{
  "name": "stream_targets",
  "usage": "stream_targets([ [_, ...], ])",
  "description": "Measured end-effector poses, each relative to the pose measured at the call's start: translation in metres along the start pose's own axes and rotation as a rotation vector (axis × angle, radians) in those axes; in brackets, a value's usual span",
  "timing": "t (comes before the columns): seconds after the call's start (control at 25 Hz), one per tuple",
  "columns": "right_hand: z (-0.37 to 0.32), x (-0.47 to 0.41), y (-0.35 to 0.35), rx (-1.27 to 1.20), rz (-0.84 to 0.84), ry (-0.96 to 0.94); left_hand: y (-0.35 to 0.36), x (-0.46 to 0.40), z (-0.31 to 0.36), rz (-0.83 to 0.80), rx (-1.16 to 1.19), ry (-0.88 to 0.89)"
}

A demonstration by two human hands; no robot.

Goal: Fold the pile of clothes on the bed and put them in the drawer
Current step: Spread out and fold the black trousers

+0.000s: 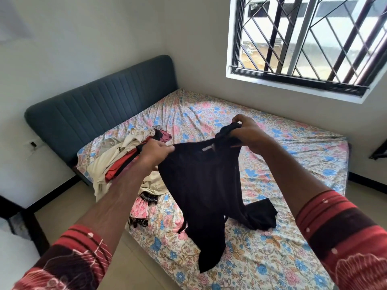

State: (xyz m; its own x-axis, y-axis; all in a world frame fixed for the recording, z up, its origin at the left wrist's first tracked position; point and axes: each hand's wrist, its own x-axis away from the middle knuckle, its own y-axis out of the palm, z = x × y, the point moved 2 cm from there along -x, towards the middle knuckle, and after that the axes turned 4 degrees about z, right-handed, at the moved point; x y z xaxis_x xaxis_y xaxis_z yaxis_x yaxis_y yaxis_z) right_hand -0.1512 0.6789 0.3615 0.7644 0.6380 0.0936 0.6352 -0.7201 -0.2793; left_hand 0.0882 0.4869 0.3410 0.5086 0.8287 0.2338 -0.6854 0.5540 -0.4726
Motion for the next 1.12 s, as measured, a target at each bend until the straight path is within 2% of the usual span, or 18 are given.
stream_targets([
  [0.08,0.001,-0.004,-0.011,0.3,0.055,-0.094,-0.009,-0.001,0.005,0.297,-0.06,0.077],
  [0.16,0.008,-0.007,-0.029,0.64,0.211,-0.148,-0.028,0.001,0.006,0.462,-0.37,0.261],
  [0.2,0.013,-0.008,-0.039,0.719,0.328,-0.122,-0.039,0.003,0.004,0.479,-0.48,0.312],
  [0.24,0.02,-0.01,-0.049,0.69,0.421,-0.032,-0.05,0.001,-0.003,0.453,-0.561,0.32],
  [0.28,0.027,-0.012,-0.053,0.522,0.447,0.072,-0.059,0.0,-0.009,0.394,-0.598,0.287],
  [0.36,0.036,-0.009,-0.039,0.189,0.281,0.126,-0.054,0.0,-0.021,0.179,-0.603,0.225],
  [0.4,0.039,-0.008,-0.026,0.135,0.197,0.098,-0.038,0.004,-0.024,0.053,-0.595,0.245],
  [0.52,0.03,0.0,0.009,0.146,-0.089,-0.028,0.034,0.023,-0.033,-0.325,-0.49,0.341],
  [0.6,0.018,0.006,0.016,0.127,-0.219,-0.073,0.071,0.025,-0.044,-0.428,-0.386,0.377],
  [0.72,-0.001,0.012,0.01,-0.066,-0.336,-0.126,0.086,0.021,-0.061,-0.42,-0.338,0.462],
  [0.84,-0.022,0.02,0.0,-0.293,-0.407,-0.124,0.104,0.028,-0.066,-0.445,-0.243,0.62],
  [0.88,-0.029,0.023,-0.005,-0.332,-0.432,-0.126,0.109,0.03,-0.064,-0.399,-0.236,0.66],
  [1.0,-0.048,0.031,-0.011,-0.347,-0.474,-0.155,0.105,0.03,-0.044,-0.092,-0.183,0.731],
  [1.04,-0.053,0.033,-0.014,-0.363,-0.472,-0.16,0.103,0.03,-0.035,-0.061,-0.207,0.742],
  [1.12,-0.06,0.034,-0.022,-0.455,-0.455,-0.153,0.101,0.026,-0.025,-0.208,-0.386,0.704],
])
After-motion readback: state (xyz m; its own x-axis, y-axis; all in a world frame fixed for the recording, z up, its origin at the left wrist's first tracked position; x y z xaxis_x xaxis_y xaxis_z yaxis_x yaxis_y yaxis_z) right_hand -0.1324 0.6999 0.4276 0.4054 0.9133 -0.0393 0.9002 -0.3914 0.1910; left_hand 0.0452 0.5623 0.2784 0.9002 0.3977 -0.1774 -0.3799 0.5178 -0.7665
